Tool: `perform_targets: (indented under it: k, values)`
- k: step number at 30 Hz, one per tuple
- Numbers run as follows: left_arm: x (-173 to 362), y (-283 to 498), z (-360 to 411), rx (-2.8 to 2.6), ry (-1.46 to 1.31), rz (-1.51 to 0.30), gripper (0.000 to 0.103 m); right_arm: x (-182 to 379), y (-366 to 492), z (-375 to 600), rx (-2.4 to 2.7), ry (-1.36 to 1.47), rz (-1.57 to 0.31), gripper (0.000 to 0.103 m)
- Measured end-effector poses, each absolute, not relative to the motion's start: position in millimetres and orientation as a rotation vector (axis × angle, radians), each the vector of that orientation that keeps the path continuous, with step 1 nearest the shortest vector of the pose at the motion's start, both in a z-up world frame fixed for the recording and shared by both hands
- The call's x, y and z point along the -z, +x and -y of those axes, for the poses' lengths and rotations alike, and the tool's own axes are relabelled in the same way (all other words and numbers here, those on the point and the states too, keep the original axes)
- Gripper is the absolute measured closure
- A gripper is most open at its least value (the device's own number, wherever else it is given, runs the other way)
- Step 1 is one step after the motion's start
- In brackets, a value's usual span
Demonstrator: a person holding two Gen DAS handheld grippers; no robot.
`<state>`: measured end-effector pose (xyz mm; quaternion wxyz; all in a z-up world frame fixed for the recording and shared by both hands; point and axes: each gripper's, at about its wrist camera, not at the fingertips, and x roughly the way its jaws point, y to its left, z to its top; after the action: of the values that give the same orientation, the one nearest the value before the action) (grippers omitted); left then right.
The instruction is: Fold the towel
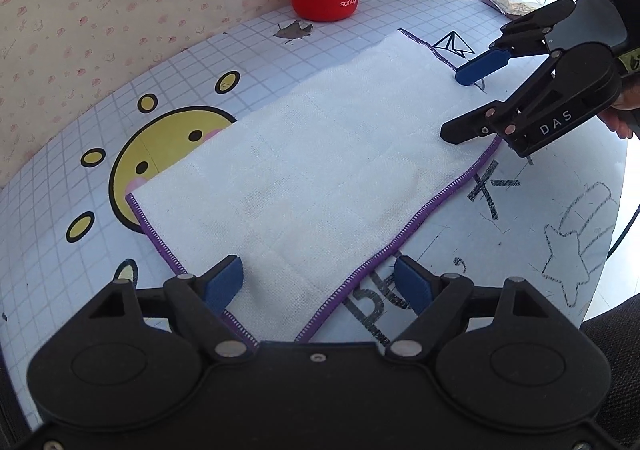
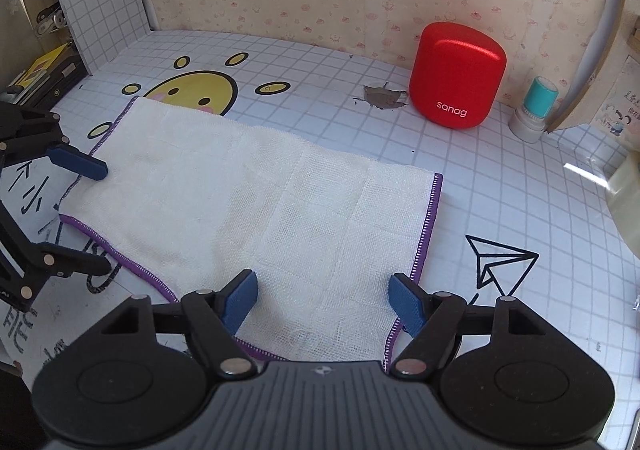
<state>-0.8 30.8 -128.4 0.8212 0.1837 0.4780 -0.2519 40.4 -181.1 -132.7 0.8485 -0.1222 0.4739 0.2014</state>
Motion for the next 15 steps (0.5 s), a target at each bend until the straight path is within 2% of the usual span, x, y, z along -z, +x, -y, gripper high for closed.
perform_targets:
  k: [15]
  values:
    - [106.8,1.0,-27.9,0.429,0.346,-0.983,0.019,136.0,32.8,188.0,-0.432,-0.270,-0.960,0.028]
